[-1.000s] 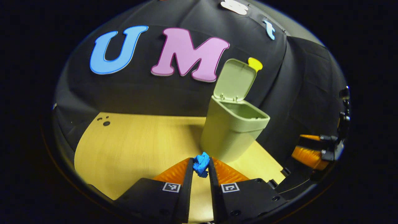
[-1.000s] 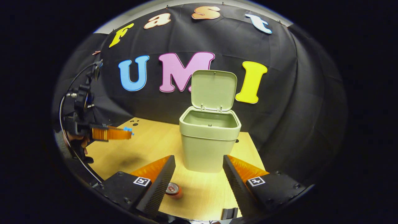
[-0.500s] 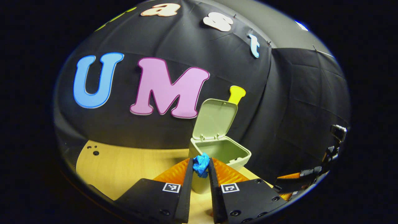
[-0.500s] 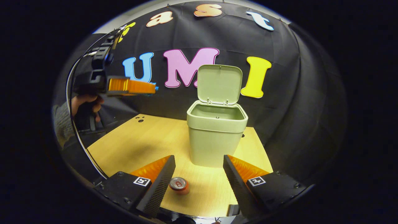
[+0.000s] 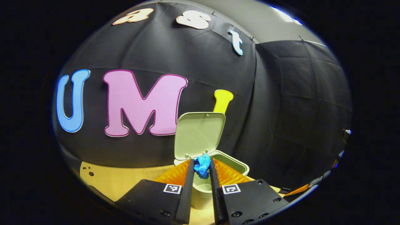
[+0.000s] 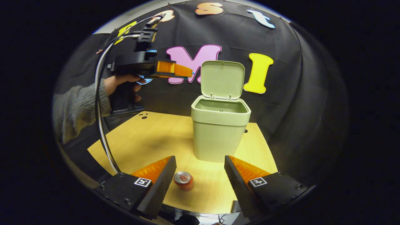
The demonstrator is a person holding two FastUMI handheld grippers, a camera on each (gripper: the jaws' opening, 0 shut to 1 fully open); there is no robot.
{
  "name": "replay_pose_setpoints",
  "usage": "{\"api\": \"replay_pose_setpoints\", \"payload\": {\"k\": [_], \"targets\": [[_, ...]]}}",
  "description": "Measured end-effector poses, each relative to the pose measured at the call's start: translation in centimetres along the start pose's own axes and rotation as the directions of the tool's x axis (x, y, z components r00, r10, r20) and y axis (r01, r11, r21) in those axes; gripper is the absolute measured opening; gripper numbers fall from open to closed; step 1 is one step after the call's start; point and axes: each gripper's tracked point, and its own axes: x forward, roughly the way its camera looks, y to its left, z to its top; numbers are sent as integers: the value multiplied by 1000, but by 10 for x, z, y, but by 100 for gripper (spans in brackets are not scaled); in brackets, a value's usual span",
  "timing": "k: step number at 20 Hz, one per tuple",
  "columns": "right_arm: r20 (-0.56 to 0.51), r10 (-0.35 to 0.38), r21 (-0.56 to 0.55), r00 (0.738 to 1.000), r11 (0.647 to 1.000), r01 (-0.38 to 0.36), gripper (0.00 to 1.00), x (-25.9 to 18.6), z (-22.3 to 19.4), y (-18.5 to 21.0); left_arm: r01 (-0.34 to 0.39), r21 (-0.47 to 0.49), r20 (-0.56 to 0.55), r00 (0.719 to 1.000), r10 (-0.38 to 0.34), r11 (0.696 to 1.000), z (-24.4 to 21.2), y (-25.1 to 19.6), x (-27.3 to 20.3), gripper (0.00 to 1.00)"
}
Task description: Press the lid of the desktop garbage bin to open it, pick up the crumpled paper on the desktop and throw it into the bin, then pick up the pop can on the desktop and drop it into the bin, and finally close the garbage bin lid.
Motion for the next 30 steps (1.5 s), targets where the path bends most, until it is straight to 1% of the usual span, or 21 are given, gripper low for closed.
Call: {"api": "replay_pose_setpoints", "payload": {"k": [4, 9, 10, 11, 12, 13, 14, 15, 16, 18, 19, 20, 21, 22, 24, 26, 28, 30], "targets": [[-9, -19, 1, 1000, 1000, 19, 97, -8, -5, -5, 39, 6, -60, 997, -38, 999, -23, -12, 38, 33], [-22, -58, 17, 998, 998, 59, 98, -16, -14, -16, 51, 27, -138, 989, -47, 998, -49, -17, 67, 33], [-26, -66, 24, 997, 997, 67, 98, -17, -16, -19, 49, 31, -150, 988, -44, 998, -52, -16, 71, 29], [-28, -73, 32, 997, 997, 74, 97, -18, -16, -22, 43, 35, -157, 987, -37, 998, -54, -15, 74, 37], [-25, -79, 40, 997, 996, 80, 98, -18, -16, -25, 36, 39, -163, 986, -29, 999, -58, -14, 75, 35], [-21, -85, 45, 996, 995, 86, 98, -19, -14, -26, 33, 41, -165, 986, -25, 999, -58, -12, 76, 39], [-19, -94, 48, 995, 994, 95, 98, -19, -14, -30, 31, 48, -166, 986, -23, 998, -58, -12, 76, 39], [-19, -101, 51, 995, 993, 102, 97, -20, -14, -33, 40, 53, -167, 986, -31, 998, -57, -12, 77, 44], [-19, -107, 58, 994, 993, 108, 98, -20, -14, -34, 41, 61, -165, 986, -30, 997, -58, -12, 79, 55], [-22, -111, 70, 994, 991, 112, 97, -18, -15, -36, 30, 76, -160, 987, -17, 997, -56, -9, 80, 71], [-23, -113, 74, 993, 991, 114, 97, -18, -16, -37, 15, 84, -159, 987, -1, 996, -56, -4, 80, 75], [-24, -113, 76, 993, 990, 115, 97, -17, -17, -37, -1, 91, -157, 987, 16, 996, -57, -1, 80, 84], [-23, -113, 78, 993, 990, 114, 98, -18, -16, -36, -8, 94, -148, 989, 21, 996, -55, 1, 78, 96], [-24, -110, 78, 994, 991, 111, 97, -18, -16, -35, -1, 96, -137, 990, 15, 995, -53, -2, 77, 99], [-26, -107, 65, 994, 992, 109, 98, -17, -17, -33, -1, 102, -125, 992, 14, 995, -51, 0, 70, 99], [-30, -101, 57, 994, 993, 102, 99, -14, -18, -31, -24, 102, -116, 993, 36, 995, -50, 6, 60, 99], [-30, -88, 56, 996, 994, 89, 99, -12, -16, -27, -43, 82, -104, 993, 52, 996, -48, 12, 46, 99], [-29, -61, 58, 998, 996, 63, 99, -7, -14, -21, -68, 59, -84, 994, 73, 996, -44, 20, 27, 99]]}}
